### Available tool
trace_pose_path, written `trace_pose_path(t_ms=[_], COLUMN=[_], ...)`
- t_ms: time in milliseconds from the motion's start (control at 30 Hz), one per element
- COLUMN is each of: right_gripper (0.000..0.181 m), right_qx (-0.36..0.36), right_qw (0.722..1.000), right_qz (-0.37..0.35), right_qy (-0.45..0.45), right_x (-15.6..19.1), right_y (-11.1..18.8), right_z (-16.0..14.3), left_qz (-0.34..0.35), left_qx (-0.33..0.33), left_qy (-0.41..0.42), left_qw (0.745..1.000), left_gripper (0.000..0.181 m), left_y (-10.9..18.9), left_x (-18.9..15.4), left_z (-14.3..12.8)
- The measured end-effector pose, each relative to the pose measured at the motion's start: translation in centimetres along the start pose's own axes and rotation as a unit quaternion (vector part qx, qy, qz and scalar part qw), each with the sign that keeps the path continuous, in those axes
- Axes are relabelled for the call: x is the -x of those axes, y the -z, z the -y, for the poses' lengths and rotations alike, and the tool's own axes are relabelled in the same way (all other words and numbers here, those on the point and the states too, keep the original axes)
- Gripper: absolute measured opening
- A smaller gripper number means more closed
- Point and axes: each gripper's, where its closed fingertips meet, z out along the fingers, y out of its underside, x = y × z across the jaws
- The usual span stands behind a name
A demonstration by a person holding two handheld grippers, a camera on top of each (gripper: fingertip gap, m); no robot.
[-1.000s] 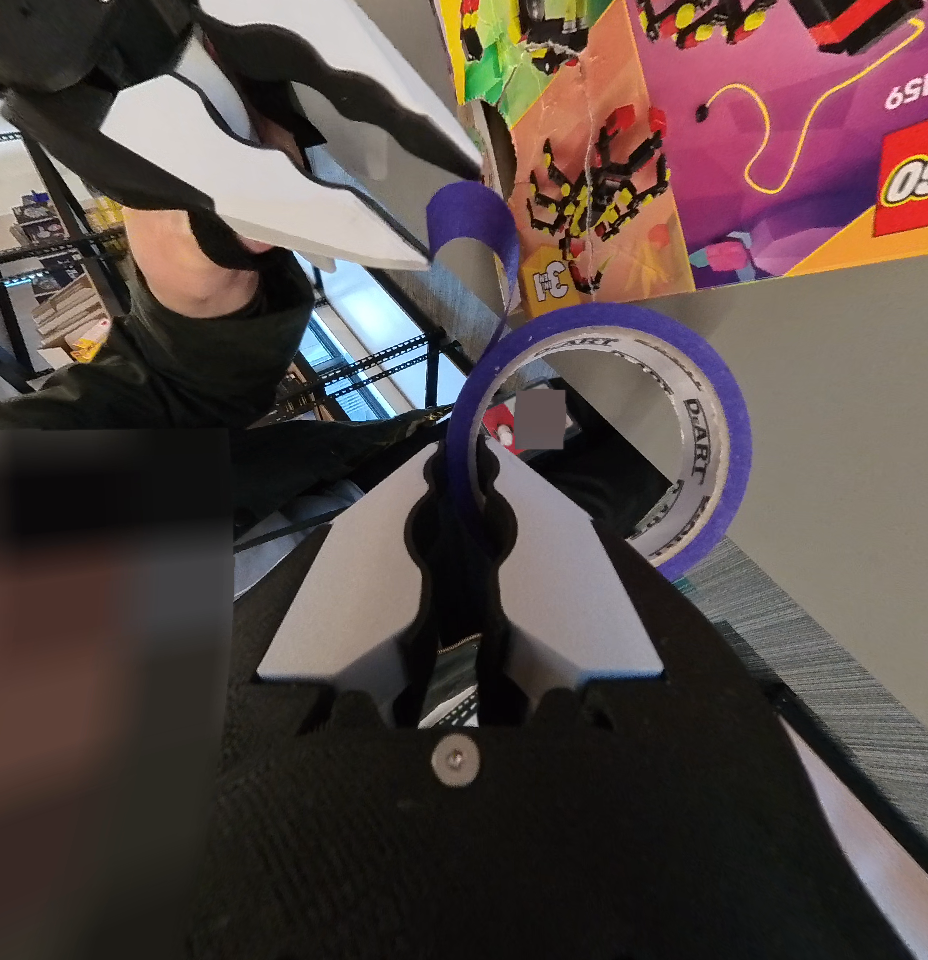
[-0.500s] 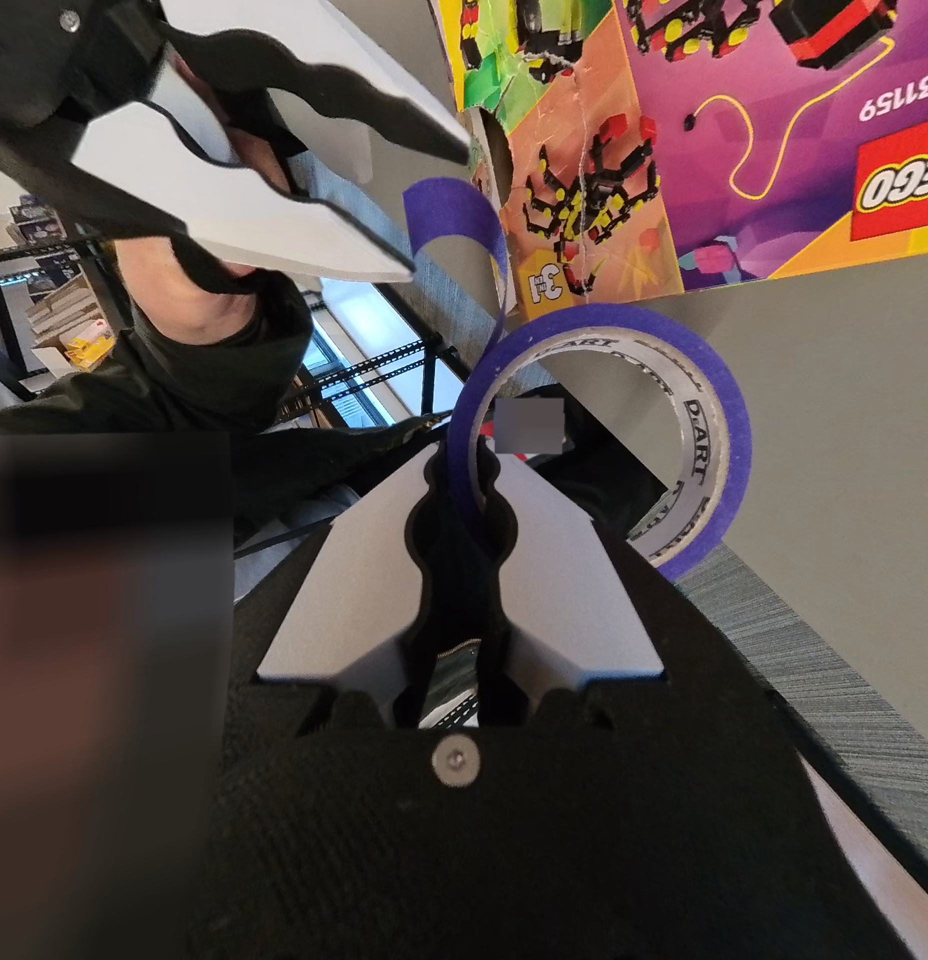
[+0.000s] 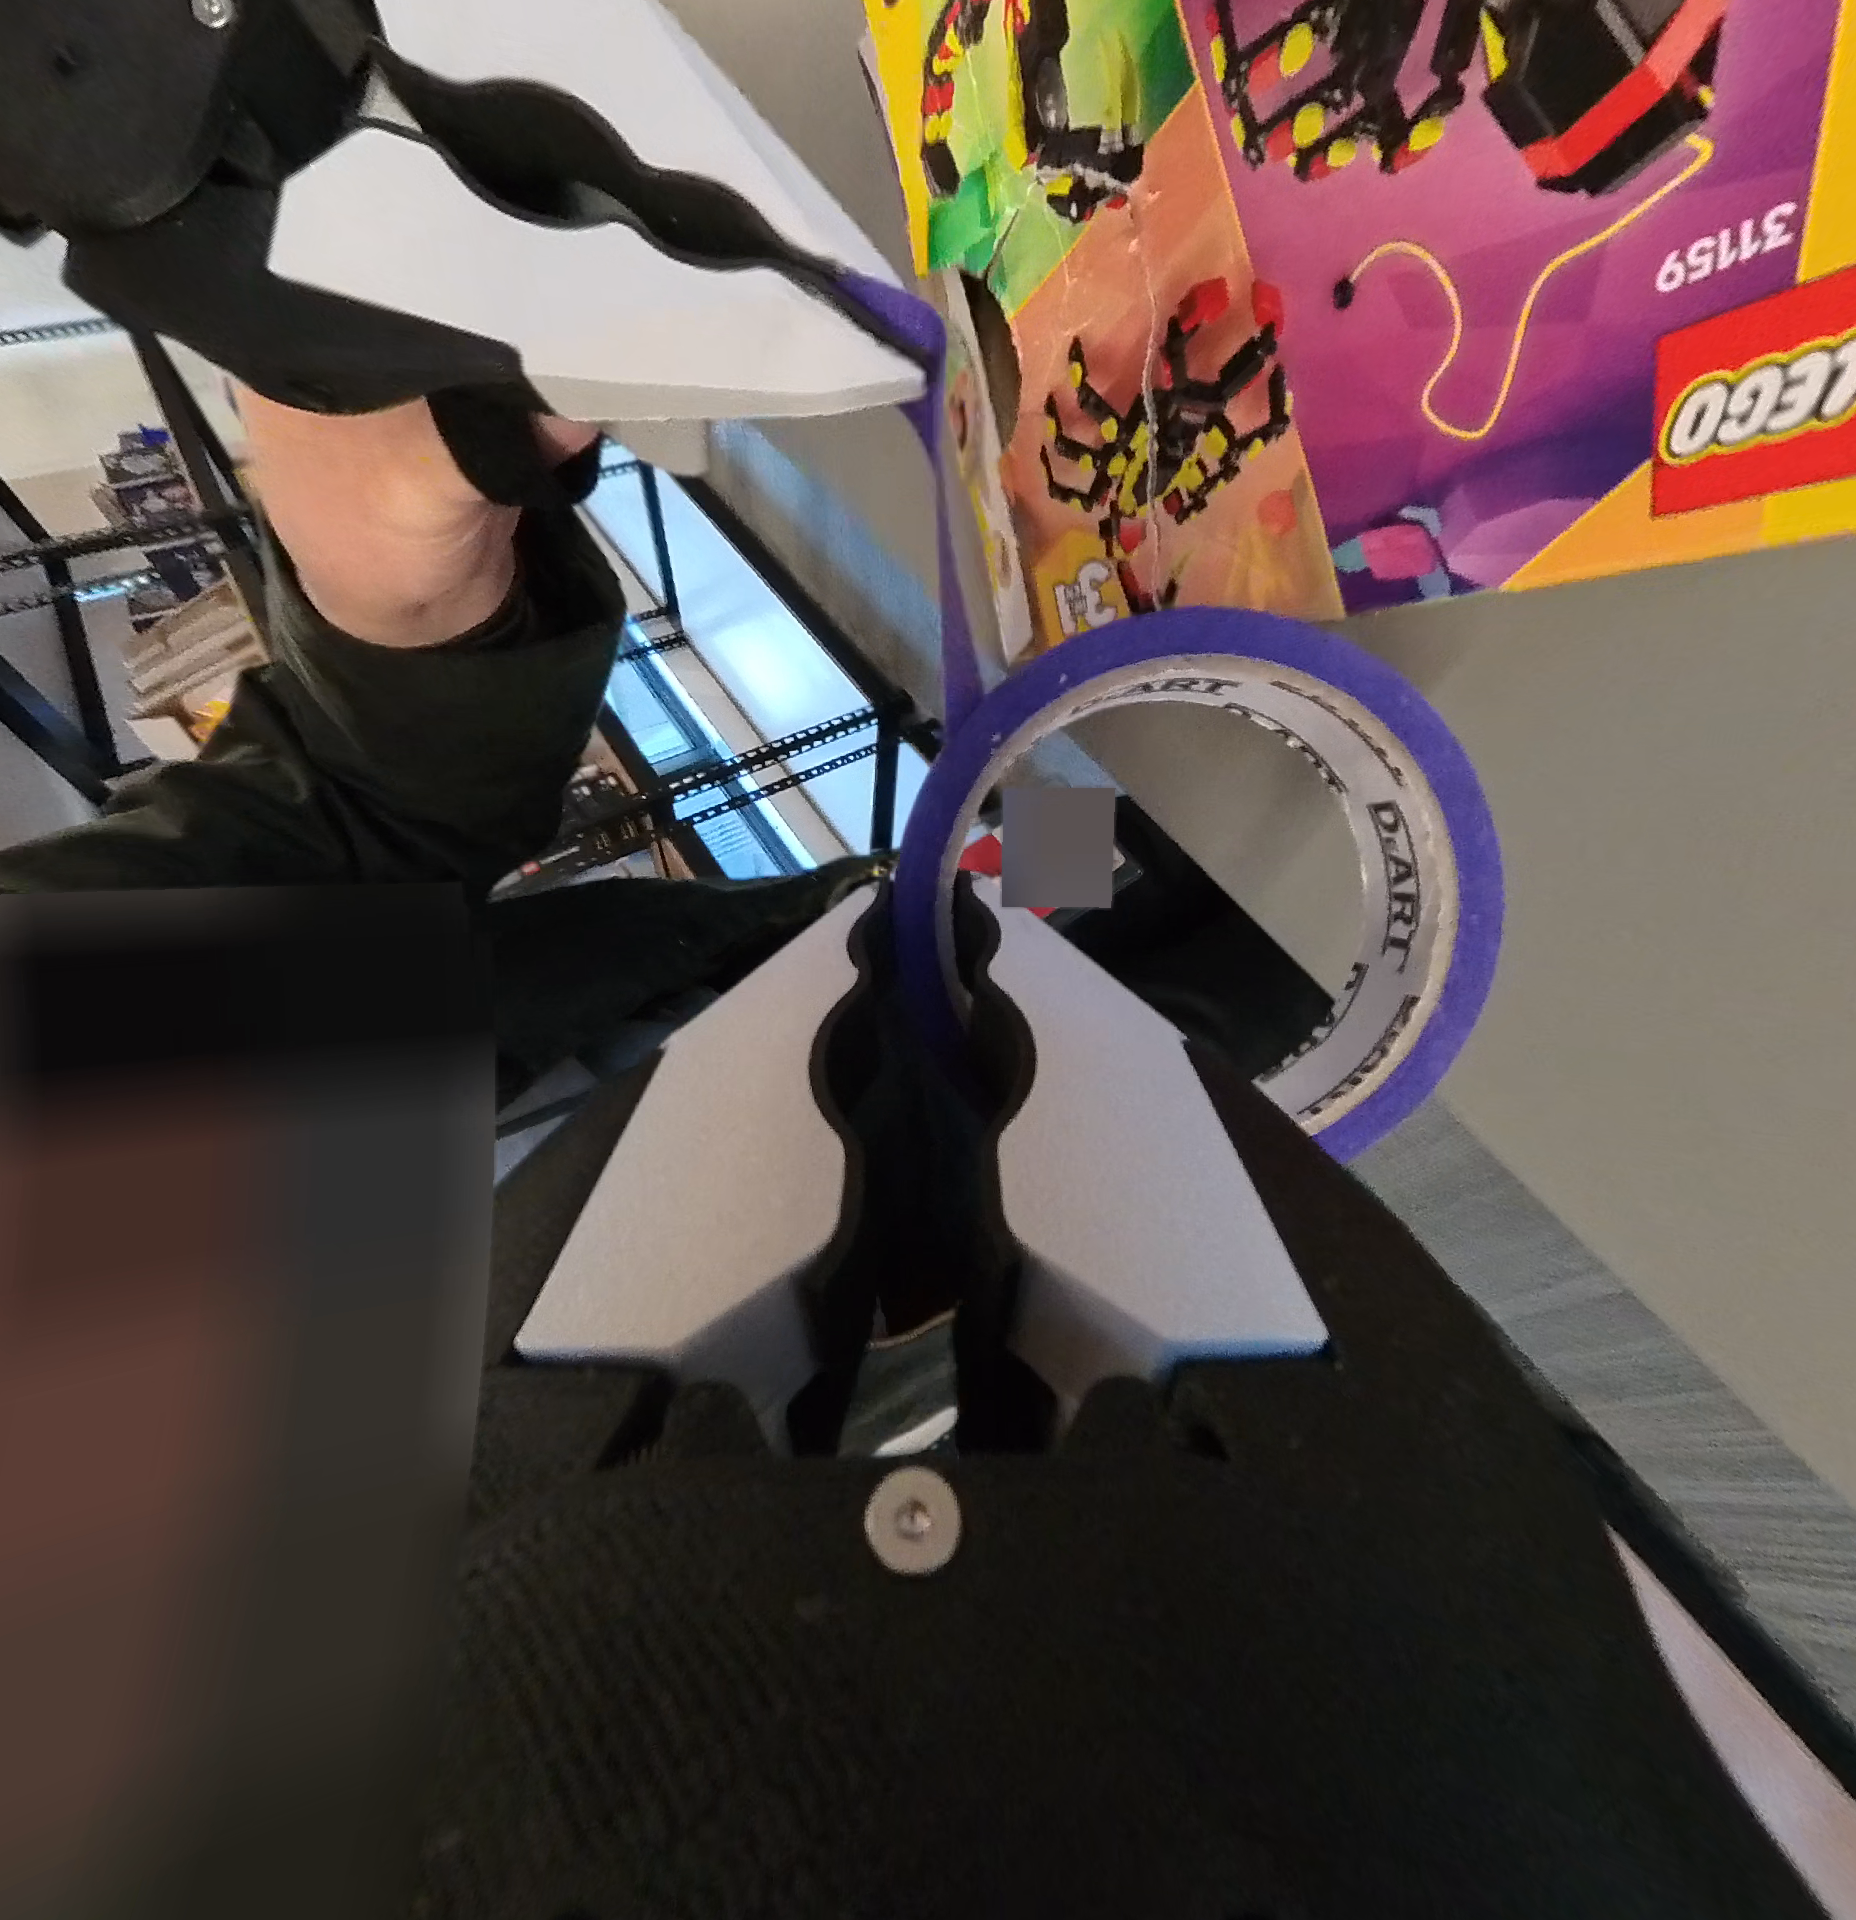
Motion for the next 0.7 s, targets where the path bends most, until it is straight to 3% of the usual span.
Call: trace_pose_path(t_ms=[267,433,700], right_gripper=[0.01,0.01,0.01], right_qx=[0.049,0.076,0.115], right_qw=[0.999,0.996,0.987], right_qz=[-0.009,-0.024,-0.025], right_qy=[-0.016,-0.044,-0.106], right_x=[0.7,1.0,1.2], right_y=[-1.1,-1.4,-1.5], right_z=[1.8,2.6,3.1], left_qz=[0.046,0.09,0.091], left_qx=[0.112,0.123,0.159], left_qy=[-0.047,-0.088,-0.1], left_qw=[0.991,0.984,0.978], left_gripper=[0.0,0.0,0.0], left_y=[-1.1,-1.5,-1.8], left_x=[2.5,3.3,3.7], left_z=[-0.7,-0.6,-0.9])
